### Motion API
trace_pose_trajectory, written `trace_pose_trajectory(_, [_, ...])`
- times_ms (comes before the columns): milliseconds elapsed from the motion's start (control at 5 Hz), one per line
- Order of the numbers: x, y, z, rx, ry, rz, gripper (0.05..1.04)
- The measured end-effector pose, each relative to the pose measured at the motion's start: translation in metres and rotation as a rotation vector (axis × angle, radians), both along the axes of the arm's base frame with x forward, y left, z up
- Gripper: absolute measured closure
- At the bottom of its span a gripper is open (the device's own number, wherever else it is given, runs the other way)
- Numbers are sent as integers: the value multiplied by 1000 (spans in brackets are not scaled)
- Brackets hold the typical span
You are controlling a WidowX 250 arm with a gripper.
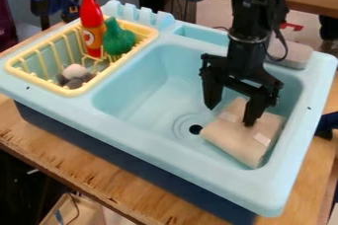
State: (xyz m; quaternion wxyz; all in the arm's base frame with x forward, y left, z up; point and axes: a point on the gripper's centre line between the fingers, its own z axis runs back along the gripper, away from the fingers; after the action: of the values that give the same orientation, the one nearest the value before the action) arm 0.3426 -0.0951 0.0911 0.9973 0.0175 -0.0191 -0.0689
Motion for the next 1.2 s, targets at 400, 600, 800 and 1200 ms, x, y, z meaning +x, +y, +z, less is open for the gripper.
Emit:
trace_pose_trajectory(400, [1,-7,-8,8,17,-21,85])
trace_pose_trajectory(600, [-4,-8,-11,20,58,18,85])
trace_pose_trajectory(800, [-18,-8,-18,52,127,51,84])
trace_pose_trajectory(1200, [-63,-11,-22,57,270,113,84])
